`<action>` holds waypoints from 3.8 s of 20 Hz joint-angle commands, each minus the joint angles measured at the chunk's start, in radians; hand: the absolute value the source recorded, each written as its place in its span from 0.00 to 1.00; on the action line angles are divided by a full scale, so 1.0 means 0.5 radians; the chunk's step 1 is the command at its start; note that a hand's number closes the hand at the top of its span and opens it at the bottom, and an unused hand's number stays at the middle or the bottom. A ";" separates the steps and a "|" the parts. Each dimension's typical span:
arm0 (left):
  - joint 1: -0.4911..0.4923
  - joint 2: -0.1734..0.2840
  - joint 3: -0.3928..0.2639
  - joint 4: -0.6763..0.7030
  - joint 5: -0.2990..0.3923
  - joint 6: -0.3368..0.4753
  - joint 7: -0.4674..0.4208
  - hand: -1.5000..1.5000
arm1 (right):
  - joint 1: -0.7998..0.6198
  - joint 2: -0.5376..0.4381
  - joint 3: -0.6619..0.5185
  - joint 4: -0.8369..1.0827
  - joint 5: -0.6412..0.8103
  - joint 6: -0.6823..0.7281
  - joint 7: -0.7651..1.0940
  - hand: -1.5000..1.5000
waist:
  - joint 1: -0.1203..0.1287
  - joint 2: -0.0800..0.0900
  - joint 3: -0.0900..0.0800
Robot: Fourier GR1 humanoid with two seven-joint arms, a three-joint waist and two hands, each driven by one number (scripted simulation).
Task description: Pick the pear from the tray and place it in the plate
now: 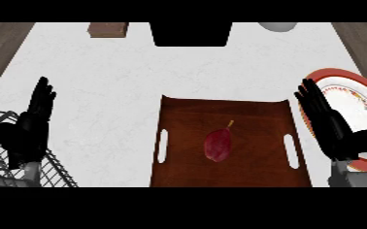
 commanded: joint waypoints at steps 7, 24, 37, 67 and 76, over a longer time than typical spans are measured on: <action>0.192 -0.159 -0.211 0.040 0.206 -0.217 0.175 0.50 | 0.402 -0.222 -0.380 0.126 0.370 -0.585 -0.169 1.00 | -0.141 0.085 -0.025; 0.134 -0.207 -0.296 0.157 0.335 -0.435 0.215 0.50 | 1.283 0.448 0.073 -0.553 0.073 -1.123 -0.635 0.00 | -0.001 0.003 0.016; -0.024 -0.311 -0.333 0.261 0.331 -0.400 0.285 0.50 | 1.008 -0.045 0.577 -1.084 0.759 -1.442 0.751 0.00 | 0.033 0.012 0.020; 0.021 -0.375 -0.261 0.174 0.182 -0.373 0.375 0.50 | 0.324 0.496 0.892 -0.516 1.642 -1.396 1.722 0.00 | 0.008 0.002 0.025; 0.093 -0.407 -0.308 0.171 0.177 -0.382 0.319 0.50 | 0.094 0.593 0.733 -0.108 1.432 -1.263 1.487 0.00 | 0.019 0.005 0.026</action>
